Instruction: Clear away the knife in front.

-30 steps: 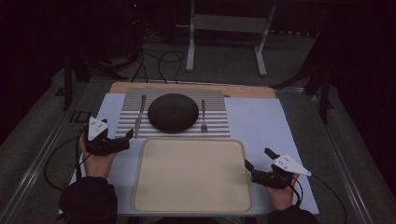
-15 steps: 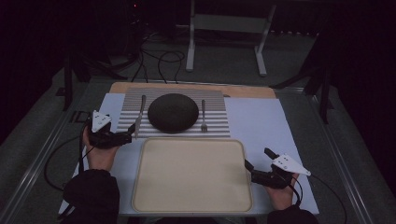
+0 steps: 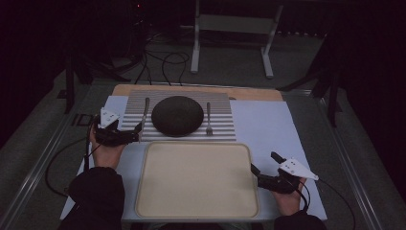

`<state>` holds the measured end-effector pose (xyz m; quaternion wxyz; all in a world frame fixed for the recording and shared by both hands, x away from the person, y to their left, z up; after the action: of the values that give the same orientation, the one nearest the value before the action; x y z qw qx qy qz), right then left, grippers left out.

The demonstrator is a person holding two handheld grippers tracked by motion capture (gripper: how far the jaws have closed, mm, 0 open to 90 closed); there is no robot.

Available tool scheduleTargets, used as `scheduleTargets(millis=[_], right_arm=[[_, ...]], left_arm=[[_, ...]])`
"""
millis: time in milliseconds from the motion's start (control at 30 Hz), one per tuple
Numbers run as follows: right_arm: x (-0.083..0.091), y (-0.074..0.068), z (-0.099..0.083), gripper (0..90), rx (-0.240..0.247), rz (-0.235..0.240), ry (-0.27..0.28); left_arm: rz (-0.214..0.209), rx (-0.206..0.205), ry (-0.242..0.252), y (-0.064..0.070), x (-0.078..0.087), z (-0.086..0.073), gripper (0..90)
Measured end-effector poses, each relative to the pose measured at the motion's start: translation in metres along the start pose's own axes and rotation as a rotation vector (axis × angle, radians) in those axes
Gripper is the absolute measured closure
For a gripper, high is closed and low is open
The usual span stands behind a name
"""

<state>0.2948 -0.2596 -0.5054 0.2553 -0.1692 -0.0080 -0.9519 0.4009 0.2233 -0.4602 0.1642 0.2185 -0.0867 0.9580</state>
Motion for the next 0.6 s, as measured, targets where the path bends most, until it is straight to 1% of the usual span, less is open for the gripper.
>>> scheduleTargets(millis=[167,300,367,400,533,600], right_arm=[[0.000,0.000,0.000,8.3,0.001,0.000,-0.001],[-0.001,0.000,0.000,8.3,0.004,0.003,0.000],[-0.001,0.000,0.000,8.3,0.005,0.004,0.000],[-0.001,0.000,0.000,8.3,0.005,0.004,0.000],[-0.001,0.000,0.000,8.3,0.004,0.005,0.000],[-0.001,-0.001,0.000,8.3,0.004,0.005,-0.002]], left_arm=[[0.010,-0.002,-0.008,-0.003,-0.005,0.004,0.8],[0.016,-0.008,-0.023,-0.004,-0.011,0.004,0.8],[0.016,-0.008,-0.023,-0.004,-0.011,0.004,0.8],[0.021,-0.011,-0.036,-0.005,-0.014,0.003,0.8],[0.032,-0.013,-0.046,-0.007,-0.019,0.003,0.8],[0.038,-0.006,-0.047,-0.008,-0.021,0.003,0.8]])
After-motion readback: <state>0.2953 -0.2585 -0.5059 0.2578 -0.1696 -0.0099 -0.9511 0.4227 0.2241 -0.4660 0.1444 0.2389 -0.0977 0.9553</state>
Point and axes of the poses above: each handheld gripper's, and its own axes: x roughly backward along the jaws, z roughly out of its top, y roughly to its right, the point moved 5 cm from there along -x, roughly forward along the jaws, and after that the axes turned 3 degrees about -x, right-handed, at the moved point
